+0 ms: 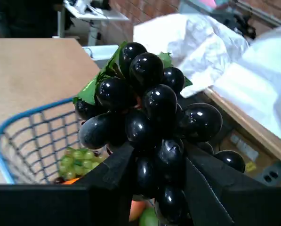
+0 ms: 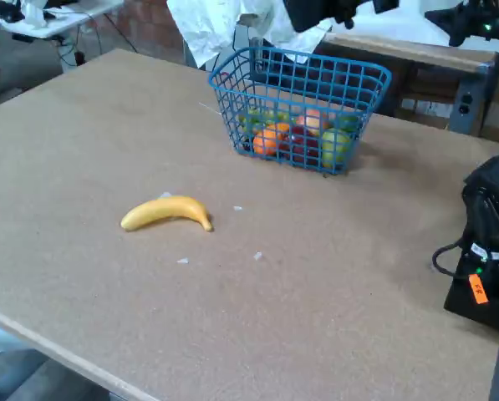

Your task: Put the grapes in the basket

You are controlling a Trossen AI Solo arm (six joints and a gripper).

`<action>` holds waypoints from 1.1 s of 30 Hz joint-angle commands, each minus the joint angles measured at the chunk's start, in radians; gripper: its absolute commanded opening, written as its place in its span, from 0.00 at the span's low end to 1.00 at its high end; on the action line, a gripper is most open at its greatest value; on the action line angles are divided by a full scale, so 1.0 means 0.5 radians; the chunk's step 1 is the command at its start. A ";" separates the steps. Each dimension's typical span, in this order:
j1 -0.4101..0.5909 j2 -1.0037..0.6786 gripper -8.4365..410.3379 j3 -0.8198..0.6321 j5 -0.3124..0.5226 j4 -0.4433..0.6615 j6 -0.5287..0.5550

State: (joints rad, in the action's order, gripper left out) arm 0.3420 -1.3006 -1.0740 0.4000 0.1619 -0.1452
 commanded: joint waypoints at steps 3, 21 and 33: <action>0.285 -0.214 0.02 0.000 -0.199 -0.021 0.072; 0.333 -0.871 0.02 0.001 -0.370 -0.281 0.131; 0.333 -0.893 0.05 0.001 -0.668 -0.425 0.192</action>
State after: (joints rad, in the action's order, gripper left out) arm 0.5083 -1.7538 -1.0733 0.1394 -0.0113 -0.0597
